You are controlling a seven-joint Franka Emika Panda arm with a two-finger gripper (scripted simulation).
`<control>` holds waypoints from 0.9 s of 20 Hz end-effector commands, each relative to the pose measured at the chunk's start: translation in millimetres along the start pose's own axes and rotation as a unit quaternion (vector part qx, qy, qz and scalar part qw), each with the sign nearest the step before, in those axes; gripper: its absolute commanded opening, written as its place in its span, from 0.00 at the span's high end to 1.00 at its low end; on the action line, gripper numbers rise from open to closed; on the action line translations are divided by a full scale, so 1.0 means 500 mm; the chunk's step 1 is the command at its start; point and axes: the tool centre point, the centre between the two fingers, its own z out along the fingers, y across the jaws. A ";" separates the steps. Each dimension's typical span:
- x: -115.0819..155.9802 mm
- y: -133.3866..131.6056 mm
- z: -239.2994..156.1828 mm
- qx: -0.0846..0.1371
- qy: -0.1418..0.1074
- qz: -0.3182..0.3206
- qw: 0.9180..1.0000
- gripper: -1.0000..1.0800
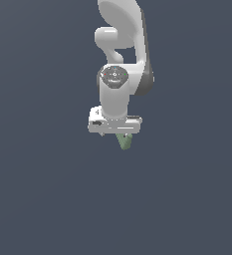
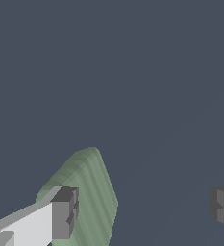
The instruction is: Pick up the object and move it to a goal position.
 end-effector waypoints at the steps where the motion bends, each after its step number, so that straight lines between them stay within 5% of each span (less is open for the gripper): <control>1: 0.000 0.000 0.000 0.000 0.000 0.000 1.000 0.04; 10: -0.015 0.058 0.011 -0.005 -0.013 0.005 1.000 0.04; 18: -0.019 0.051 0.010 -0.004 -0.011 -0.002 1.000 0.04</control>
